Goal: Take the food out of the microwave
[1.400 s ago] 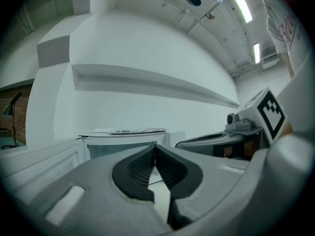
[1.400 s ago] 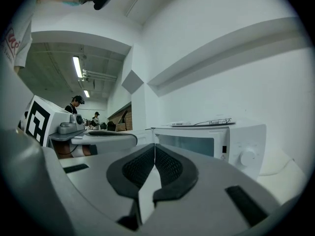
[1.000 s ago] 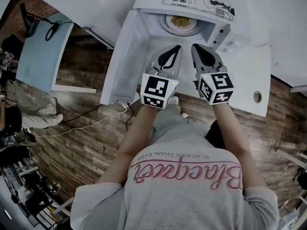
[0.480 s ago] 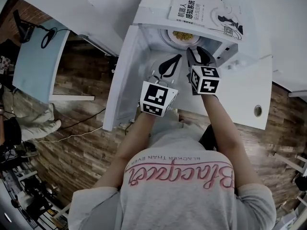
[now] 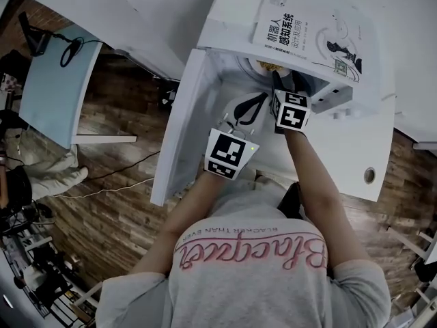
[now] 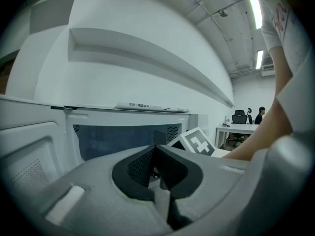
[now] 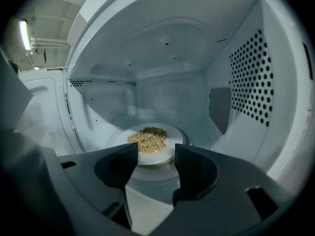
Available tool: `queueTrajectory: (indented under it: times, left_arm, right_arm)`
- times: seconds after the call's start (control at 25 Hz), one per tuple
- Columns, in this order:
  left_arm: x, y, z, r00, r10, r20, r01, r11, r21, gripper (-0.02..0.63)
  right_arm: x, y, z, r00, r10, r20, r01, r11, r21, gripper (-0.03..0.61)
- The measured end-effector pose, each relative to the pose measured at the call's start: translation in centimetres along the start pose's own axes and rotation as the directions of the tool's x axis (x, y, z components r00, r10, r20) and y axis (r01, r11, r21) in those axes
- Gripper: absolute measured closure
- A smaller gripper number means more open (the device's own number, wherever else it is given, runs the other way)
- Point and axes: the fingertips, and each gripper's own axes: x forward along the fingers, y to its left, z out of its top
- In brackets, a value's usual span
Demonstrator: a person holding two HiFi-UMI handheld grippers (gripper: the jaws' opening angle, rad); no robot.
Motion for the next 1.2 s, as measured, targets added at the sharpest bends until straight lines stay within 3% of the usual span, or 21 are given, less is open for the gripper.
queueTrajectory:
  times: [0.4, 0.88, 1.2]
  left_arm:
    - [0.0, 1.0, -1.0, 1.000, 0.013, -0.021, -0.014, 1.000, -0.018, 0.606]
    - [-0.4, 0.9, -0.9, 1.000, 0.020, -0.013, -0.021, 1.000, -0.020, 0.606]
    - [-0.8, 0.3, -0.9, 1.000, 0.025, -0.011, -0.026, 1.000, -0.014, 0.606]
  right_arm:
    - [0.9, -0.1, 0.1, 0.996, -0.083, -0.014, 0.080, 0.982, -0.172, 0.348]
    - [-1.1, -0.5, -1.7, 0.995, -0.043, -0.085, 0.047, 0.998, 0.038, 0.347]
    - [-2.9, -0.2, -3.6, 0.993, 0.024, -0.113, 0.003, 0.971, 0.238, 0.347]
